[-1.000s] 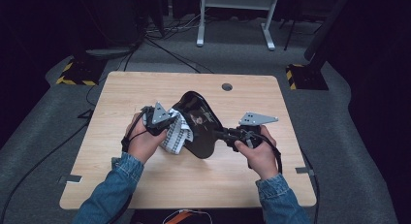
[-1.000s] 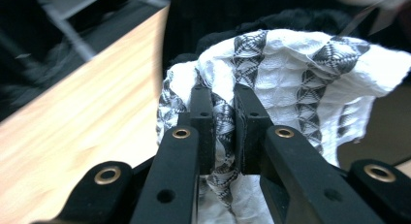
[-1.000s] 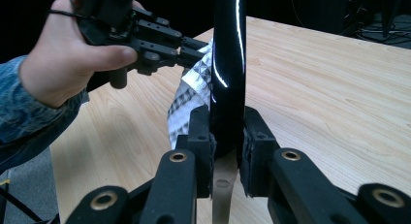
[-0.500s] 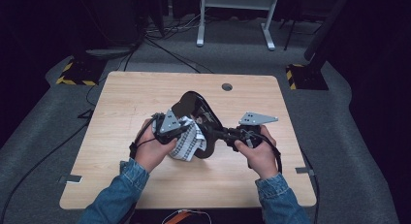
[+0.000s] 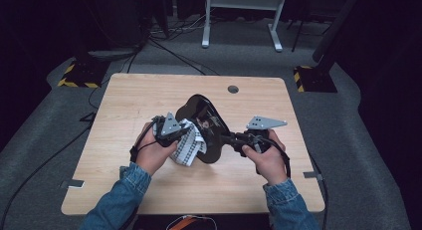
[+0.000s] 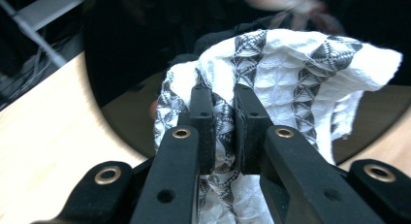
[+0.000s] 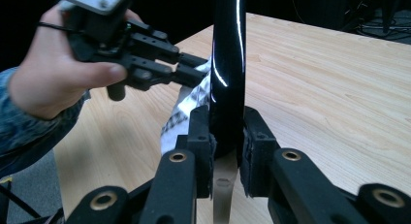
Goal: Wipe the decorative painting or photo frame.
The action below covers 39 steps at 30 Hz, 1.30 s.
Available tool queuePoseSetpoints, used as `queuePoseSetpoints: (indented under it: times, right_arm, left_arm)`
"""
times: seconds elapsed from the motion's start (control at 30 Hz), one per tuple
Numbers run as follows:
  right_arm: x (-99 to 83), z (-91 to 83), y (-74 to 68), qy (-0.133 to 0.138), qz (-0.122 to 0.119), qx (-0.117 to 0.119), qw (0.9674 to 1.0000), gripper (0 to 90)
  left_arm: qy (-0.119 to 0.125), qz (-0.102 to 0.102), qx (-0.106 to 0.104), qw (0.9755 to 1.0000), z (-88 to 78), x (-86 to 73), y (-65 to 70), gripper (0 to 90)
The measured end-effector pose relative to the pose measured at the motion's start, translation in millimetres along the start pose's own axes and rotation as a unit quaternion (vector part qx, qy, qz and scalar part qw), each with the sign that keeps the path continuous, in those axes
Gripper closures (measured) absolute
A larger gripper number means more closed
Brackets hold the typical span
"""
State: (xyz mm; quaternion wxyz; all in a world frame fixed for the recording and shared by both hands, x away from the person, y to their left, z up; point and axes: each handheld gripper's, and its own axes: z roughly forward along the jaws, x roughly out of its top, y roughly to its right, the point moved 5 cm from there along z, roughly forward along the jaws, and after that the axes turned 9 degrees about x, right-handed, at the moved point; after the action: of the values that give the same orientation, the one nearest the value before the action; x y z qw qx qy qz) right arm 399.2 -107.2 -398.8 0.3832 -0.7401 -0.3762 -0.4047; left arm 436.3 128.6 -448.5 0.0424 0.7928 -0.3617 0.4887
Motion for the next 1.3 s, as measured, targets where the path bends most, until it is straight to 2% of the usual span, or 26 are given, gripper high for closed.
queuePoseSetpoints:
  times: [0.2,0.3,0.37,0.57,0.67,0.77,0.87,1.13,1.2,1.23,1.3]
  right_arm:
    - [-2.7,-6.2,2.1,0.0,0.002,0.004,1.0,78.2]
    - [-3.2,-8.1,2.3,-0.001,0.0,0.004,1.0,78.2]
    - [-3.3,-8.4,2.7,-0.001,0.001,0.005,1.0,78.2]
    - [-3.1,-8.6,3.7,-0.001,0.001,0.006,1.0,78.2]
    - [-3.0,-8.9,4.2,-0.001,0.002,0.006,1.0,78.3]
    - [-3.0,-8.9,4.2,-0.001,0.0,0.006,1.0,78.3]
    - [-3.2,-9.2,4.3,-0.001,0.0,0.006,1.0,78.3]
    - [-4.0,-11.0,3.9,-0.005,-0.004,0.014,0.9999,78.3]
    - [-4.1,-11.4,4.0,-0.005,-0.004,0.015,0.9999,78.3]
    - [-4.2,-11.7,3.7,-0.005,-0.006,0.017,0.9998,78.2]
    - [-4.2,-11.8,3.4,-0.005,-0.008,0.019,0.9998,78.2]
  left_arm:
    - [-0.006,-0.016,0.001,0.9999,3.0,-9.1,-6.3,81.0]
    - [-0.008,-0.015,0.001,0.9999,2.1,-7.5,-4.5,81.0]
    - [-0.005,-0.013,-0.004,0.9999,1.3,-5.1,-0.5,81.0]
    - [0.013,0.003,-0.035,0.9993,-2.7,7.4,26.6,81.0]
    - [0.019,0.02,-0.045,0.9986,-4.9,12.1,39.6,80.9]
    - [0.02,0.029,-0.045,0.9983,-5.5,13.3,42.9,80.9]
    - [0.026,0.021,-0.049,0.9982,-4.7,9.0,38.1,80.9]
    - [0.002,-0.005,-0.011,0.9999,0.2,-13.6,4.4,80.9]
    - [0.0,-0.009,-0.008,0.9999,0.2,-16.0,0.3,80.9]
    - [0.0,-0.018,-0.008,0.9998,-0.1,-18.1,-3.7,80.9]
    - [-0.002,-0.022,-0.007,0.9997,-0.7,-18.1,-3.7,80.9]
